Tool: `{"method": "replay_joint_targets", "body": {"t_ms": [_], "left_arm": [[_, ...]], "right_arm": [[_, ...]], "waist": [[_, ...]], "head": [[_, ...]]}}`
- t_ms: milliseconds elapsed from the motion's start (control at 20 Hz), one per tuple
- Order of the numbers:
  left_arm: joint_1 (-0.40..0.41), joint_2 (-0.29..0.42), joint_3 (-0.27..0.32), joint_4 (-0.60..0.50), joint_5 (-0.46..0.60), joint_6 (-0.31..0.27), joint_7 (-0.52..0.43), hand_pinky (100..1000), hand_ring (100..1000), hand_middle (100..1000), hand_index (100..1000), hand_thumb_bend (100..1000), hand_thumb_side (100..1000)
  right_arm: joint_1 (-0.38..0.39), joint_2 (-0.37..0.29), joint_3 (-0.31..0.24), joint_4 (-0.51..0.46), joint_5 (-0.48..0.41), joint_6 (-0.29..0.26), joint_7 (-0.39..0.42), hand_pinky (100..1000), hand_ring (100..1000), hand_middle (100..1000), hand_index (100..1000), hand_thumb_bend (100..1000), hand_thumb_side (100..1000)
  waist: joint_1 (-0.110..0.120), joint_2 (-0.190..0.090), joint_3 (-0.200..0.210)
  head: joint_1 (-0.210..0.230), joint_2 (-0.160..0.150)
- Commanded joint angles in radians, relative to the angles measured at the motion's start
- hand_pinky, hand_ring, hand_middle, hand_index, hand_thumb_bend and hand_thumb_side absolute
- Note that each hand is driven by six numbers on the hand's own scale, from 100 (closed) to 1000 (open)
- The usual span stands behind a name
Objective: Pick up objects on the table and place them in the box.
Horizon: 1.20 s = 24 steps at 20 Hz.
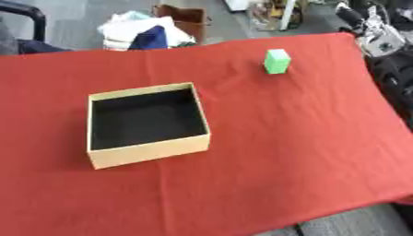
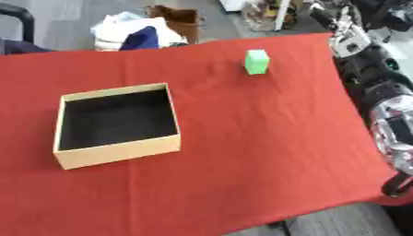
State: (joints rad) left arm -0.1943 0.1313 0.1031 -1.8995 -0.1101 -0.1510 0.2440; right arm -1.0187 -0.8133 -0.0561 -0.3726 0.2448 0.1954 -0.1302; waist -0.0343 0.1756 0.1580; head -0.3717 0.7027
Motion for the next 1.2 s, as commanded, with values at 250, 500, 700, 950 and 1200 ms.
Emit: {"method": "replay_joint_targets", "body": {"t_ms": [250, 500, 700, 950, 1200], "left_arm": [[-0.012, 0.015, 0.0, -0.013, 0.001, -0.001, -0.003, 638, 815, 632, 710, 100, 124], [-0.012, 0.014, 0.0, -0.013, 0.001, -0.001, -0.003, 638, 815, 631, 710, 100, 123], [-0.012, 0.014, -0.001, -0.013, 0.002, -0.001, -0.004, 637, 815, 631, 710, 100, 123], [-0.011, 0.013, 0.0, -0.013, 0.002, 0.0, -0.004, 637, 816, 631, 710, 100, 122], [-0.01, 0.012, 0.0, -0.012, 0.002, 0.0, -0.005, 637, 816, 632, 710, 100, 121]], "right_arm": [[-0.006, -0.016, 0.006, -0.045, 0.199, 0.048, 0.182, 740, 805, 921, 1000, 100, 595], [-0.003, -0.009, 0.006, -0.066, 0.304, 0.057, 0.294, 767, 833, 956, 1000, 100, 500], [-0.003, -0.004, 0.0, -0.092, 0.362, 0.054, 0.33, 775, 841, 972, 1000, 100, 425], [0.0, 0.007, 0.009, -0.119, 0.433, 0.041, 0.376, 795, 870, 992, 1000, 100, 309], [0.001, 0.019, 0.022, -0.155, 0.517, 0.021, 0.446, 810, 888, 1000, 1000, 100, 172]], "waist": [[0.002, -0.013, -0.002], [0.005, -0.01, -0.003], [0.008, -0.009, -0.004], [0.009, -0.009, -0.005], [0.009, -0.009, -0.008]], "head": [[-0.004, -0.005], [-0.006, -0.004], [-0.008, -0.002], [-0.009, 0.0], [-0.009, 0.005]]}}
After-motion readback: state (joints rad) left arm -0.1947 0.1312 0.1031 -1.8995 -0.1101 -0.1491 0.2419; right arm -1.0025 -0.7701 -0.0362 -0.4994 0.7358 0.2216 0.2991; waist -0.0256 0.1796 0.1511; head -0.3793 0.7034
